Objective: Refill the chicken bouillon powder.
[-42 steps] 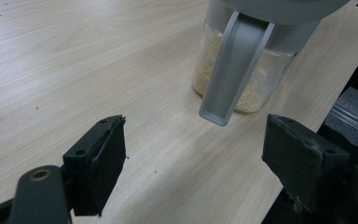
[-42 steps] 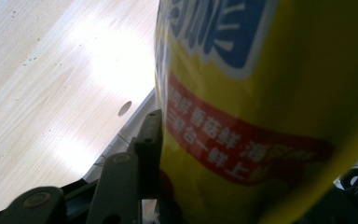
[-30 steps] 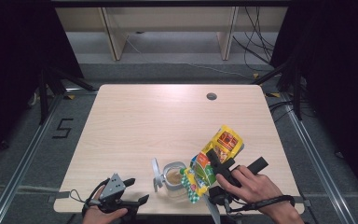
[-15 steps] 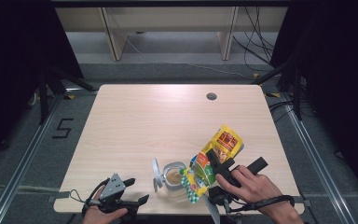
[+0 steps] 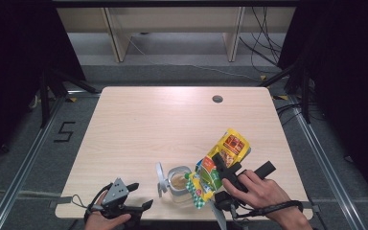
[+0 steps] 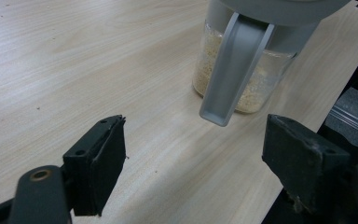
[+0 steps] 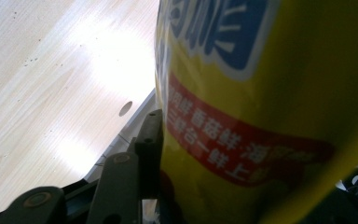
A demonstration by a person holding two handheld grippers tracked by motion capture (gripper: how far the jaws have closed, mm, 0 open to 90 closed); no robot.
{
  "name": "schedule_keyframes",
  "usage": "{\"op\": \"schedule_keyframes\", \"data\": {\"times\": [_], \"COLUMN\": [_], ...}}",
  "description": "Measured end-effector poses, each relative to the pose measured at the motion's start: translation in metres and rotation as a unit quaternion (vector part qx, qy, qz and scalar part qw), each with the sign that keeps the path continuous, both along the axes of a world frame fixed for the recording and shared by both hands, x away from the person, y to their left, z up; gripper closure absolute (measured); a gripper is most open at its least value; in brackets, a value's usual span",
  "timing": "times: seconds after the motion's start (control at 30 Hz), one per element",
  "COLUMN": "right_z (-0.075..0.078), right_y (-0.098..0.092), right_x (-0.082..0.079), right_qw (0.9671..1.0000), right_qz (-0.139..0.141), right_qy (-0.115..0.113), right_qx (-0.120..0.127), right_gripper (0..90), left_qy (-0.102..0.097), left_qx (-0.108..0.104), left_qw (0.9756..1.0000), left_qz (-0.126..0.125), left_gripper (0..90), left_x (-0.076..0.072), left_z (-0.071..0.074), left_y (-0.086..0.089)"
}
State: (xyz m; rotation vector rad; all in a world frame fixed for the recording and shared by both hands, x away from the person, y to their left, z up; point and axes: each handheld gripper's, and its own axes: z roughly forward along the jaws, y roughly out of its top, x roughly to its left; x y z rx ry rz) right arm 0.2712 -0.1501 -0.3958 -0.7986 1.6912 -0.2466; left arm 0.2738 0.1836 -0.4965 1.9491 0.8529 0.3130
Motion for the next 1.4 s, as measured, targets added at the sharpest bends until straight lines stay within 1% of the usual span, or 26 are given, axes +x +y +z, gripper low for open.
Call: {"op": "schedule_keyframes", "data": {"times": [0.3,0.33,0.4,0.43,0.67,0.7,0.93,0.97,1.07,1.1,1.13,1.17,1.2,1.23,1.27,1.33,1.37,1.4], "right_z": [0.0001,-0.0003,-0.0003,0.0000,0.0003,-0.0001,0.0003,0.0003,-0.0004,-0.0009,-0.0010,-0.0011,-0.0013,-0.0012,-0.0012,-0.0011,-0.0011,-0.0012], "right_y": [0.0004,0.0002,-0.0001,0.0000,-0.0005,-0.0006,0.0014,0.0019,0.0024,0.0023,0.0024,0.0025,0.0025,0.0026,0.0025,0.0023,0.0022,0.0021], "right_x": [0.0001,-0.0001,-0.0001,0.0001,-0.0001,-0.0003,-0.0008,-0.0005,-0.0007,-0.0010,-0.0008,-0.0008,-0.0008,-0.0003,-0.0004,-0.0004,-0.0003,-0.0003], "right_qw": [1.0000,1.0000,1.0000,1.0000,1.0000,1.0000,0.9999,1.0000,1.0000,0.9999,0.9999,0.9999,0.9999,0.9999,0.9999,0.9999,0.9999,0.9999], "right_qz": [0.001,0.003,0.003,0.000,-0.001,0.001,0.005,0.001,0.002,0.003,0.004,0.005,0.005,0.003,0.003,0.002,0.003,0.002], "right_qy": [-0.001,-0.007,-0.007,-0.001,-0.002,-0.007,-0.010,-0.004,-0.003,-0.008,-0.008,-0.010,-0.010,-0.004,-0.004,-0.003,-0.004,-0.004], "right_qx": [-0.001,0.000,0.001,-0.001,-0.001,0.000,-0.007,-0.008,-0.008,-0.007,-0.008,-0.009,-0.010,-0.011,-0.012,-0.012,-0.012,-0.012], "right_gripper": [58.4,58.4,58.5,58.4,58.5,58.4,58.5,58.5,58.5,58.5,58.5,58.5,58.5,58.5,58.6,58.6,58.6,58.6], "left_qy": [0.000,0.000,0.000,0.001,0.000,0.000,0.001,0.001,0.001,0.000,0.001,-0.001,-0.001,0.000,0.001,0.001,-0.001,0.000], "left_qx": [0.000,0.000,0.000,0.000,-0.001,0.000,0.000,0.000,0.000,0.003,0.000,0.010,0.009,0.006,0.000,0.000,0.007,0.010], "left_qw": [1.0000,1.0000,1.0000,1.0000,1.0000,1.0000,1.0000,1.0000,1.0000,1.0000,1.0000,0.9999,1.0000,1.0000,1.0000,1.0000,1.0000,1.0000], "left_qz": [0.000,0.000,0.000,0.000,0.000,0.000,0.000,0.000,0.000,-0.001,0.000,-0.002,-0.002,-0.002,0.000,0.000,-0.001,-0.002], "left_gripper": [20.7,20.7,20.7,20.7,20.7,20.7,20.7,20.7,20.7,20.7,20.7,20.7,20.8,20.7,20.7,20.7,20.7,20.7], "left_x": [0.0000,0.0000,0.0000,0.0000,0.0001,0.0001,0.0000,0.0000,0.0000,0.0001,0.0000,0.0005,0.0004,0.0002,0.0000,0.0000,0.0004,0.0004], "left_z": [-0.0003,-0.0002,-0.0002,-0.0002,-0.0004,-0.0004,-0.0003,-0.0003,-0.0002,-0.0001,-0.0002,0.0003,0.0003,0.0001,-0.0002,-0.0002,0.0001,0.0003], "left_y": [-0.0003,-0.0003,-0.0002,-0.0001,-0.0003,-0.0003,-0.0002,-0.0001,0.0000,0.0005,0.0001,0.0014,0.0013,0.0008,0.0000,0.0000,0.0010,0.0014]}}
